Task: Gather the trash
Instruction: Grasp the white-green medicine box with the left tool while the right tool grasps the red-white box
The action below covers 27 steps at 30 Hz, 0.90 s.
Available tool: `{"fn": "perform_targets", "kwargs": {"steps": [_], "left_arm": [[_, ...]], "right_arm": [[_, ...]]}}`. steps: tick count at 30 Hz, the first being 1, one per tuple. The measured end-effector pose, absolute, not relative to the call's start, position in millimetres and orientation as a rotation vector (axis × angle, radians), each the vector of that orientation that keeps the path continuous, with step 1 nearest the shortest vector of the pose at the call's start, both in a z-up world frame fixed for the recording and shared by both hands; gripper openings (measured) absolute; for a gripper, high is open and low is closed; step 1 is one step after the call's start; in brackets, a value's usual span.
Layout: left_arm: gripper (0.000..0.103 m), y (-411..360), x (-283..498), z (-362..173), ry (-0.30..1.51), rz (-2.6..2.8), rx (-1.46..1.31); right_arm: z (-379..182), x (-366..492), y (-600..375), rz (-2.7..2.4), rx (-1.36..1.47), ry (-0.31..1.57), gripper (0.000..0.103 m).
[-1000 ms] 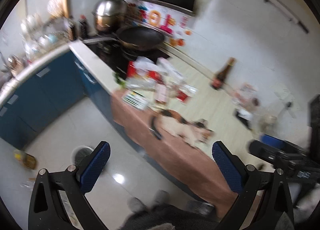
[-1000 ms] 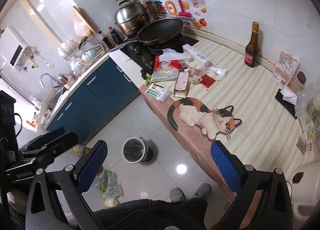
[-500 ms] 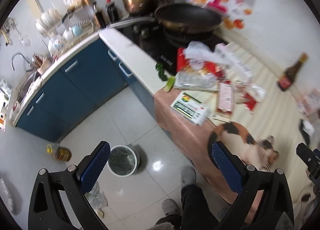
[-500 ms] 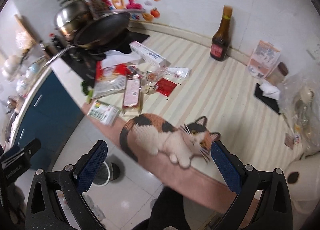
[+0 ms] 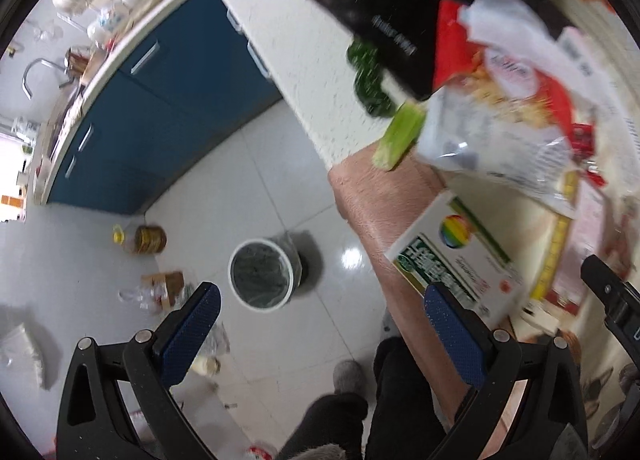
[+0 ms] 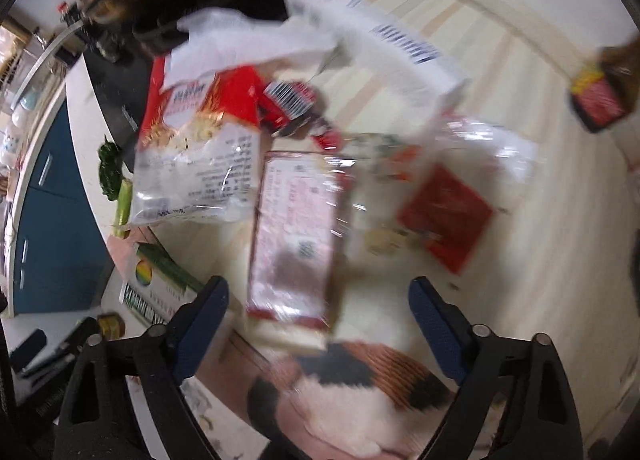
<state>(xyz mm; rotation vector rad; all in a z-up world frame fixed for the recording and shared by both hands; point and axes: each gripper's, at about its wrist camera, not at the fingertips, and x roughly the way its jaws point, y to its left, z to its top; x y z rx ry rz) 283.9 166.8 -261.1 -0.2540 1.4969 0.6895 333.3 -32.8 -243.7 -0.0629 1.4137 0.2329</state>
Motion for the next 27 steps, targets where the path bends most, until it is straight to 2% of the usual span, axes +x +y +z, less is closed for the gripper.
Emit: {"fn": "perform_targets", "kwargs": {"steps": [5, 8, 10, 21, 23, 24, 26, 27], "left_arm": [[0.103, 177, 289, -280, 1.562, 0.735, -0.271], [0.103, 179, 296, -288, 1.594, 0.736, -0.283], [0.103, 178, 299, -290, 1.612, 0.721, -0.324], [0.103, 168, 328, -325, 1.667, 0.564, -0.891], [0.097, 169, 333, -330, 1.647, 0.564, -0.957], [0.084, 169, 337, -332, 1.645, 0.573, -0.961], [0.078, 167, 347, -328, 1.644, 0.591, -0.894], [0.071, 164, 354, -325, 1.635, 0.581, -0.835]], "right_arm": [[-279, 349, -1, 0.26, -0.136, 1.47, 0.09], [-291, 349, 14, 0.278, -0.223, 1.463, 0.079], [-290, 344, 22, 0.29, -0.311, 1.425, 0.064], [-282, 332, -46, 0.243, -0.326, 1.437, 0.063], [-281, 329, -54, 0.222, -0.306, 1.437, 0.063], [-279, 327, -60, 0.211, -0.297, 1.437, 0.063], [-277, 324, -65, 0.196, -0.285, 1.437, 0.063], [-277, 320, -67, 0.189, -0.279, 1.436, 0.063]]}}
